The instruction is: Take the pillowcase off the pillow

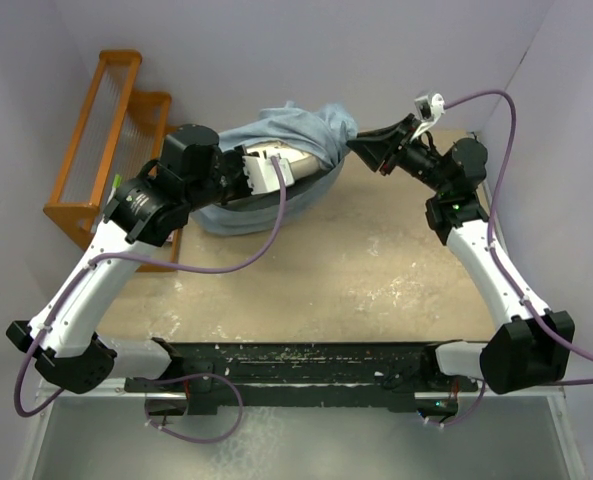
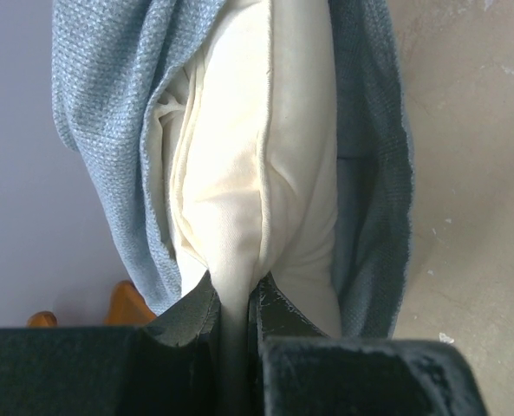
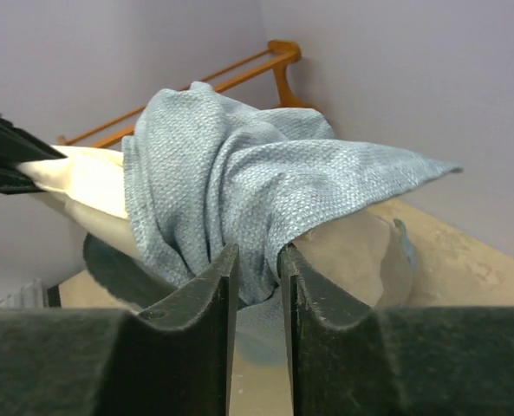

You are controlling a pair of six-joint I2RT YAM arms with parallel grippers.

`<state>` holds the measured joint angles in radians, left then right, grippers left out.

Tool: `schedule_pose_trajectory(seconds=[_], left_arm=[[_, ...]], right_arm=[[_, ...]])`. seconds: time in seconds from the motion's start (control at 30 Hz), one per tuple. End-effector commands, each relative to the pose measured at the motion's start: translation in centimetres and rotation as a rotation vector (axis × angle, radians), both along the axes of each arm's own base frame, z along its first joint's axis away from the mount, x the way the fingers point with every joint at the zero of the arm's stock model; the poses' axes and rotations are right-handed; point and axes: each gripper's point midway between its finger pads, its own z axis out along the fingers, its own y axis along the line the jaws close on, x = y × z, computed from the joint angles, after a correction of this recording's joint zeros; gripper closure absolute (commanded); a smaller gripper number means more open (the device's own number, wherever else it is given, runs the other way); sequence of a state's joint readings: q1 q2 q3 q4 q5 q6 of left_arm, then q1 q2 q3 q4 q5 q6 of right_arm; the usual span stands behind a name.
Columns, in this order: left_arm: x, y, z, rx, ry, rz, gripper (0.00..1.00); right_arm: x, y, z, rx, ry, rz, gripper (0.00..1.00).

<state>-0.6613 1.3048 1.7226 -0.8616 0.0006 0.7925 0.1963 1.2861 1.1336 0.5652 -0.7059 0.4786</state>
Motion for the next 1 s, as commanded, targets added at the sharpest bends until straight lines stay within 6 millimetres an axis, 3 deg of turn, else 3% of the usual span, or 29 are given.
schedule_pose_trajectory(seconds=[0.0, 0.2, 0.23, 0.3, 0.4, 0.63, 0.7, 0.83, 0.97], left_arm=[[-0.5, 0.8, 4.8, -0.102, -0.116, 0.012, 1.0], [-0.8, 0.5, 5.3, -0.118, -0.112, 0.001, 1.0], [-0.9, 0.6, 5.4, -0.121, -0.113, 0.0, 1.0], [-1.0, 0.6, 5.7, -0.129, -0.114, -0.002, 1.0], [-1.3, 0.6, 6.5, -0.15, -0.121, -0.008, 1.0], [-2.0, 0.6, 8.1, -0.186, -0.138, -0.02, 1.0], [-2.3, 0.5, 8.5, -0.202, -0.14, -0.032, 1.0], [-4.7, -0.3, 9.8, -0.26, -0.134, -0.137, 1.0], [-7.2, -0.9, 10.5, -0.294, -0.102, -0.238, 1.0]], right_arm=[[-2.3, 0.6, 3.8, 0.03, -0.109, 0.084, 0.74], [0.1, -0.1, 3.7, 0.048, -0.058, -0.005, 0.78], [0.7, -0.4, 3.6, 0.05, -0.049, -0.032, 0.83], [2.2, -1.1, 3.7, 0.056, -0.028, -0.099, 1.0], [4.0, -2.5, 3.4, 0.059, 0.007, -0.202, 1.0], [6.7, -7.5, 0.1, 0.088, 0.108, -0.471, 1.0], [7.8, -10.1, -1.6, 0.1, 0.165, -0.588, 1.0], [9.8, -14.1, -5.1, 0.095, 0.263, -0.745, 1.0], [11.4, -17.5, -7.4, 0.105, 0.324, -0.864, 1.0]])
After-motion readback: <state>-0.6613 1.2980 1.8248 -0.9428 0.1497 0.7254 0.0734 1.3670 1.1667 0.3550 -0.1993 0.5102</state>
